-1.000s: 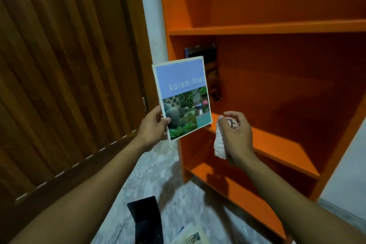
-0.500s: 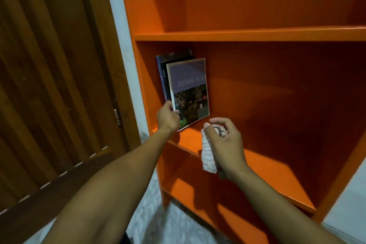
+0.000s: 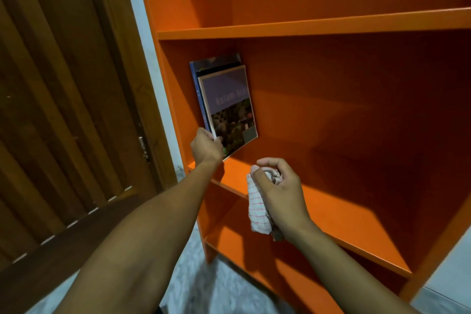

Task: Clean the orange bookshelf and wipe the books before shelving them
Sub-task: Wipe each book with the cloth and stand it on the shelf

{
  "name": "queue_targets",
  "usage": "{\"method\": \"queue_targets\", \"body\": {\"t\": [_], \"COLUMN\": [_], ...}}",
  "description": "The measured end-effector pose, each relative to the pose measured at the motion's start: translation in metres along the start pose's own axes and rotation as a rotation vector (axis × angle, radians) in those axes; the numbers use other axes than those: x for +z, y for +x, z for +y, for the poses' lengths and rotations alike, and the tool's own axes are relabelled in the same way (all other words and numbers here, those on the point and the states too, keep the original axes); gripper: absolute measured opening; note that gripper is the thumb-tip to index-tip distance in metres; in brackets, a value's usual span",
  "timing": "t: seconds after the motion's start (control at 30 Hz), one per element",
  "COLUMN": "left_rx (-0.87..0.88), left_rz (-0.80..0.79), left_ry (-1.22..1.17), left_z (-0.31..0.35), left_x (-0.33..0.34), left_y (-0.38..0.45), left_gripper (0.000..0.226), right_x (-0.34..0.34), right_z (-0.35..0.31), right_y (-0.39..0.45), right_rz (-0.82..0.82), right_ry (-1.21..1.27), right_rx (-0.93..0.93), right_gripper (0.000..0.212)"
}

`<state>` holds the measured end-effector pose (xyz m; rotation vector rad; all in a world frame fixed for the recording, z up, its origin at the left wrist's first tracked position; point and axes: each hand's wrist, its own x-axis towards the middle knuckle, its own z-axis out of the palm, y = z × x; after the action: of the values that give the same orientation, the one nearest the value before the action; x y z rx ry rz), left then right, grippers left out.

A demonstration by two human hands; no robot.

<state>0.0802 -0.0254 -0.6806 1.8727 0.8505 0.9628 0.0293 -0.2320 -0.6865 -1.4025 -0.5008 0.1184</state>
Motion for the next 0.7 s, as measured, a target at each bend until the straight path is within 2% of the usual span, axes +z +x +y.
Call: {"method": "queue_targets", "body": {"t": [0.17,0.3,0.47,0.6,0.7], "left_rx": [-0.024,-0.027,0.094,0.244,0.27], "left_rz": [0.01,-0.01,-0.081,-0.169,-0.203], "left_ry": [0.072,0.121,0.236,0.255,0.253], "left_z": [0.003,0.003,-0.006,-0.032,-0.065], "left_x": [0.001,-0.004,-0.035,-0.076,-0.107], "left_y": [0.0,-0.002,-0.021,-0.063,-0.101], "left_gripper": [0.026,0.03,0.022,0.012,0.01], "right_x": [0.0,-0.001,0.005,0.016,0.026], "right_z": [-0.007,-0.01,-0.006,0.006,0.021], "right_y": [-0.004,-0.007,-0.019,-0.038,-0.055], "right_rz": [-0.037,-0.052,-0.063,-0.19,-0.308], "right_ry": [0.017,0.002,-0.001,-0.053,-0.13], "right_rx": [0.018,0.017,0.053,0.181,0.328], "right_gripper": [0.01,0.009,0.011,0.015,0.02]}}
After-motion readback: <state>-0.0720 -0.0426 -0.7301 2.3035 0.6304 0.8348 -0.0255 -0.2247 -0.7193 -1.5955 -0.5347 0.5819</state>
